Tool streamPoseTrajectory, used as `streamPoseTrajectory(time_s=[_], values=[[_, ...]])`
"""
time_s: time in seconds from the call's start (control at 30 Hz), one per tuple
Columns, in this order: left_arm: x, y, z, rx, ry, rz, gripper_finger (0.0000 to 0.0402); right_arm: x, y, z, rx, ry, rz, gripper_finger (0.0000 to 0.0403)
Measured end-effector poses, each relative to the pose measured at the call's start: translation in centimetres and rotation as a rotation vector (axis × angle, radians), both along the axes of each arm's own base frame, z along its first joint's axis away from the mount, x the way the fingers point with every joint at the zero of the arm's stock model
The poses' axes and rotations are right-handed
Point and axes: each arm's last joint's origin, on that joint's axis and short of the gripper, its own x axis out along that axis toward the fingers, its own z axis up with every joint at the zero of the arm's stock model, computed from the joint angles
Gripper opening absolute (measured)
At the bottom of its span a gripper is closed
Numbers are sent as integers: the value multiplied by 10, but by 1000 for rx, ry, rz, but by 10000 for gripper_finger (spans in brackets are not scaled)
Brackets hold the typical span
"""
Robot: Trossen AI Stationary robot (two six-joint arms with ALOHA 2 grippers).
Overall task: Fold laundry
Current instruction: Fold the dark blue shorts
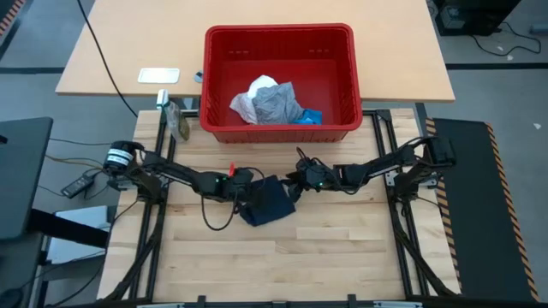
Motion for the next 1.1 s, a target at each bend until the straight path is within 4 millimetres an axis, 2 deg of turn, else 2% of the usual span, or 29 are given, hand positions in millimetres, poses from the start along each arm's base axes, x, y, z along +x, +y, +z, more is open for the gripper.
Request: streamPoseTrajectory(time_s=[0.23, 0.33, 0.43, 0.63, 0.73, 0.9, 1.1], values=[[-22, 9, 35, 86, 22, -87, 227, 0, 7, -1, 61, -11, -14, 150], [-27, 14, 48, 124, -5, -127, 250, -1, 7, -1, 103, -21, -52, 150], [-27, 18, 52, 170, 2, -180, 260, -2, 1, -2, 122, -31, -143, 150], [-20, 14, 57, 207, -37, -511, 248, -2, -15, 2, 153, -153, -400, 150], [-20, 14, 61, 248, -46, -606, 237, 2, -21, 11, 111, -255, -454, 150], [-19, 29, 60, 284, -28, -681, 216, 6, -23, 21, -54, -272, -362, 150], [-29, 50, 38, 207, 0, -659, 183, 9, -14, 23, 10, -301, -237, 144]])
